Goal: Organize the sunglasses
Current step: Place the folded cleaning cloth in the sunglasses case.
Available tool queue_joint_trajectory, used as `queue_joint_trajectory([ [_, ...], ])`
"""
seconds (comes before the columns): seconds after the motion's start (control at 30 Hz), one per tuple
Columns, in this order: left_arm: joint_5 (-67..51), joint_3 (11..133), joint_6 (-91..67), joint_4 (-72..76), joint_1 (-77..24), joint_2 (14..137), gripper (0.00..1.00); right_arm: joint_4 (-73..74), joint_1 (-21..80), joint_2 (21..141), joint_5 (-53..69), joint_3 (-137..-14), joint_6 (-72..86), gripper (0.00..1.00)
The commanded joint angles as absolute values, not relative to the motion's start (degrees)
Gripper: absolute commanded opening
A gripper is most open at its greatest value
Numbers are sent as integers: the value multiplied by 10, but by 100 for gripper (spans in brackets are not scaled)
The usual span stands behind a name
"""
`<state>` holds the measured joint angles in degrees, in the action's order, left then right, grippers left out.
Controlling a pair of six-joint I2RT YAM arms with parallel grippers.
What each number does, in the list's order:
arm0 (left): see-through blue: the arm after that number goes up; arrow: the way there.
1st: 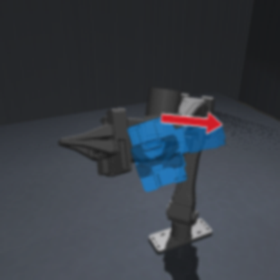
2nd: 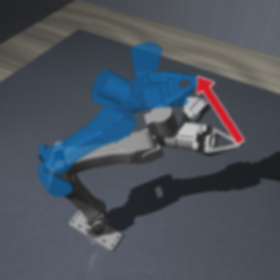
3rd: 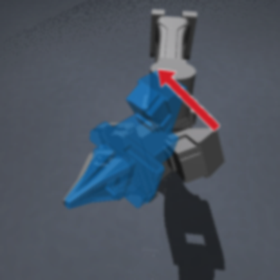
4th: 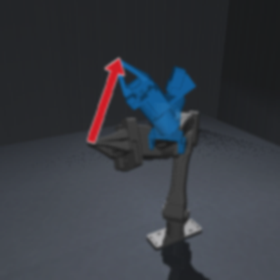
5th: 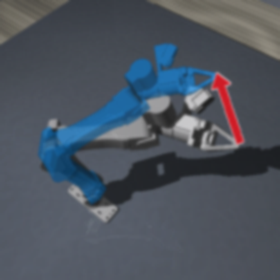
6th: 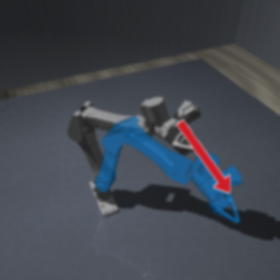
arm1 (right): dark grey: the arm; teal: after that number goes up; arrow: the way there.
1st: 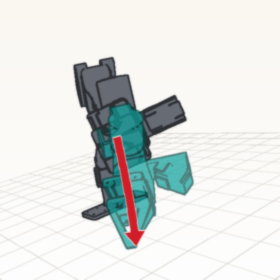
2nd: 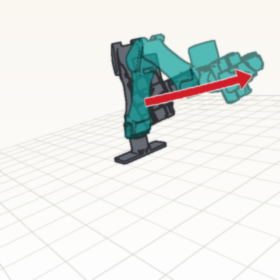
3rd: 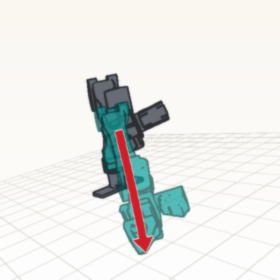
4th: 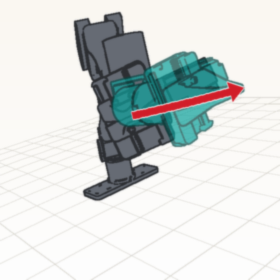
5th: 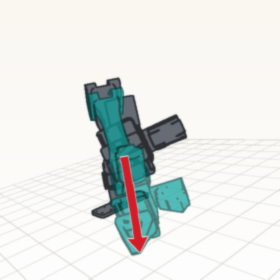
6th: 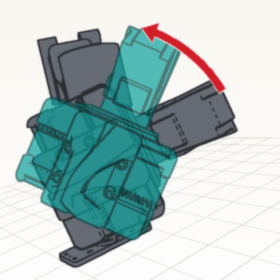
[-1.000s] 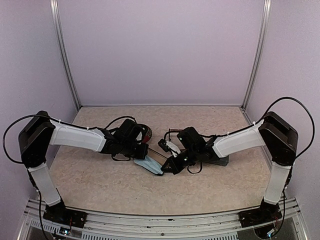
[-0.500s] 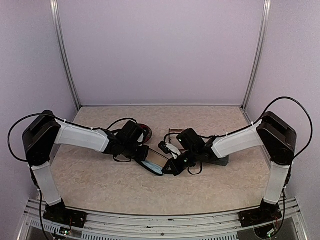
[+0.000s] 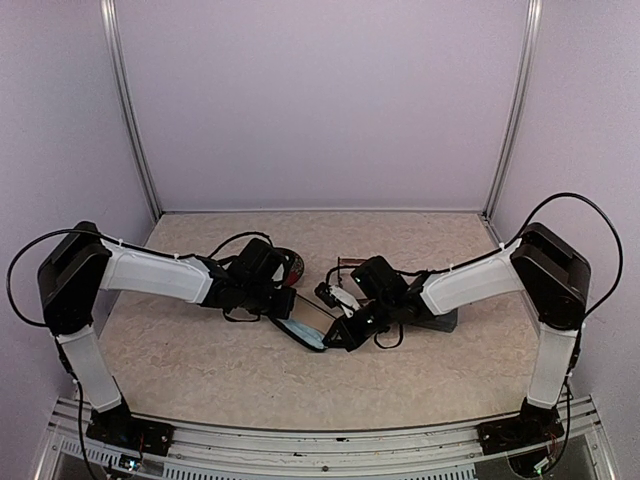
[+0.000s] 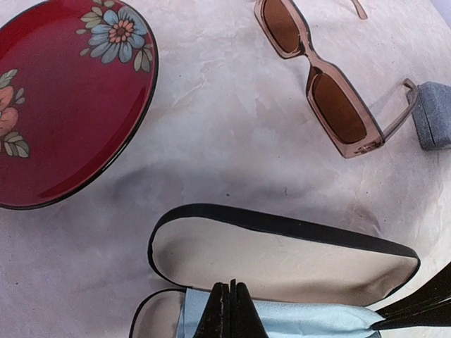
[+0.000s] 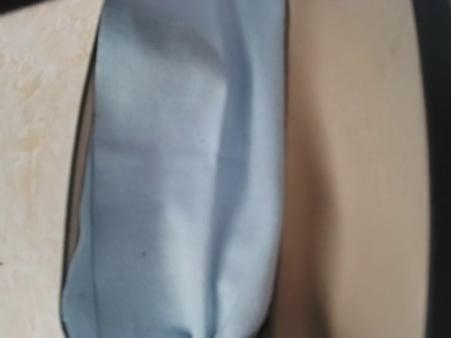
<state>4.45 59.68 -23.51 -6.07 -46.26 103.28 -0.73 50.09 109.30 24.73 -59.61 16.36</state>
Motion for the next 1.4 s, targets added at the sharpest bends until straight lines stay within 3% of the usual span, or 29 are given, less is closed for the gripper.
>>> queue_joint_trajectory([
  [0.0, 58, 583, -235, -61, -464, 1001, 0, 5, 503, 1105, 245, -616, 157, 0],
  [0.2, 66, 571, -239, -61, -464, 979, 2, 17, 503, 1108, 234, -624, 155, 3],
  [0.6, 91, 540, -240, -63, -456, 942, 28, 55, 503, 1051, 185, -618, 146, 30],
  [0.97, 105, 508, -246, -58, -450, 893, 40, 78, 492, 990, 128, -599, 139, 40],
  [1.1, 114, 488, -242, -42, -448, 867, 49, 91, 460, 970, 88, -594, 121, 47],
  [1.37, 109, 463, -254, -2, -440, 829, 65, 167, 423, 1033, 17, -674, 32, 65],
])
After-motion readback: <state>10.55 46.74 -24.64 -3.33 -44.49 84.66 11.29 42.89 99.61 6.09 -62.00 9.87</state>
